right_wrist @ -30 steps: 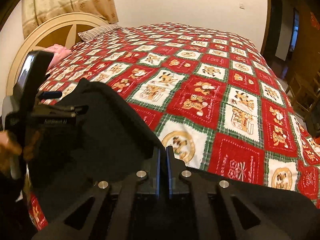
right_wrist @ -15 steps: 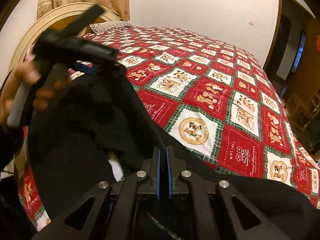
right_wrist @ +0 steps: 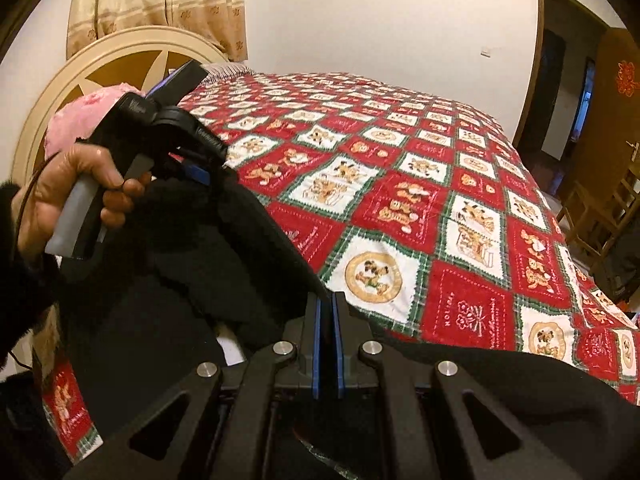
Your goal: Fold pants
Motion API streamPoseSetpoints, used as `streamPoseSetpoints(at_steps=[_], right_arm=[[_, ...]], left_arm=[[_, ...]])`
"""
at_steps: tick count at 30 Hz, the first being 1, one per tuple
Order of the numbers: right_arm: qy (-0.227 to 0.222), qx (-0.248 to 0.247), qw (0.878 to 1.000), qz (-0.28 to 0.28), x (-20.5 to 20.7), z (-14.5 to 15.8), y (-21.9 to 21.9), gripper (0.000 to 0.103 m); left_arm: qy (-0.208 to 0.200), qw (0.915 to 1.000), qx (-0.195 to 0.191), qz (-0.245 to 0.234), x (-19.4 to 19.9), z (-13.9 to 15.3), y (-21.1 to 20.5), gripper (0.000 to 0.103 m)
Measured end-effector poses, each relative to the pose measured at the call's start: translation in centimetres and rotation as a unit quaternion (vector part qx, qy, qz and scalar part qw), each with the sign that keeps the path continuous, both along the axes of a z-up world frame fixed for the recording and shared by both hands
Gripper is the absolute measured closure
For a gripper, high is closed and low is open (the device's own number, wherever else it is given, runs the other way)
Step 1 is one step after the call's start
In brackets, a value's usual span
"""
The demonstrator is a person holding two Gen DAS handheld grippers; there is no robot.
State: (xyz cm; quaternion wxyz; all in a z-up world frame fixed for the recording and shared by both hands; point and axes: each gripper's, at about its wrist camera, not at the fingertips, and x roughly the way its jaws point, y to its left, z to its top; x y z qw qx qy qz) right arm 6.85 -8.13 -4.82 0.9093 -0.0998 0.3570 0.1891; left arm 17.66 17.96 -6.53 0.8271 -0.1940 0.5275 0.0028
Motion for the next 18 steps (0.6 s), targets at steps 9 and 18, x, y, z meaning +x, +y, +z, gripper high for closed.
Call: streamPoseSetpoints(at_steps=[9,18], right_arm=[[-0.04,-0.013,0.999,0.018,-3.7,2.9,0.8,0.098],[-0.054,-0.041,0.996,0.05,-9.8,1.9,2.8,0.098]], left_arm=[[-0.073,0.9966,-0.034,-0.013,-4.3,3.1,1.5,0.093],[-0.13,0.9913,-0.017,-0.011,-9.5,5.3,2.3,0.093]])
